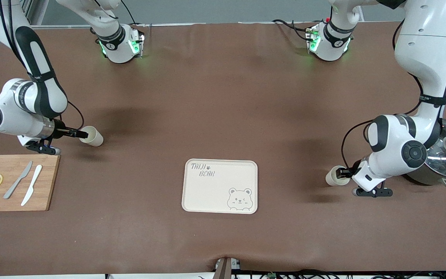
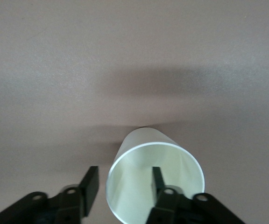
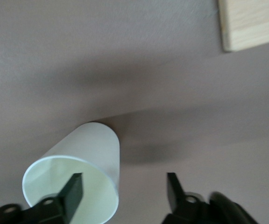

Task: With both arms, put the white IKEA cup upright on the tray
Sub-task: 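Close both grippers around the rims of the two lying white cups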

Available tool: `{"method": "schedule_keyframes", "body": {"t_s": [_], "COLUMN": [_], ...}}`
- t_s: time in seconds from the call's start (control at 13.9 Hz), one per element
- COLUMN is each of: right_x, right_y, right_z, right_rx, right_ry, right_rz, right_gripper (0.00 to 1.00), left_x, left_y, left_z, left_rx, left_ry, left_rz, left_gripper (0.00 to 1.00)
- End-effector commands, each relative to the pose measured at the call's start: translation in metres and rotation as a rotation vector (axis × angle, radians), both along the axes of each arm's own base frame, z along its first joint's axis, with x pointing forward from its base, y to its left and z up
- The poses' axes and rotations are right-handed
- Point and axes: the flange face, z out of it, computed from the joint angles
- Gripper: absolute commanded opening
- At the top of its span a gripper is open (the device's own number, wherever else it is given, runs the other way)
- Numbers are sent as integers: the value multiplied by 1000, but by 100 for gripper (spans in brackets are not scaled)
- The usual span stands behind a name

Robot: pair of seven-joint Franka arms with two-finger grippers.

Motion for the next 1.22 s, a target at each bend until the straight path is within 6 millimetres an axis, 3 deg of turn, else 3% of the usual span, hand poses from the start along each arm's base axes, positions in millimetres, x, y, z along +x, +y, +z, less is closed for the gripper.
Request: {"method": "schedule_keyframes", "body": {"t_s": [0.0,0.14,0.29,0.5,0.72,0.86,1.01,1.15], "right_x": [-10,-10,-11,-12,-10,-8,-5,4], "right_y": [6,7,5,4,4,4,2,2], "right_z": [4,4,4,5,10,18,27,42], "right_rx": [21,23,22,23,23,24,26,38], "right_ry": [-13,-12,-12,-12,-20,-34,-38,-23], "right_rz": [-30,-30,-33,-34,-34,-24,-23,-17], "right_gripper": [62,46,30,22,0,0,0,0], "left_x": [0,0,0,3,5,14,24,30], "left_y": [-1,-1,-2,-14,-27,-48,-83,-116], "left_z": [-1,-1,0,14,32,53,76,85], "left_rx": [3,3,2,-10,-23,-49,-90,-111], "left_ry": [-6,-5,-3,-20,-39,-54,-74,-88], "left_rz": [-22,-20,-12,0,49,103,193,251], "left_gripper": [27,0,0,0,0,0,0,0]}}
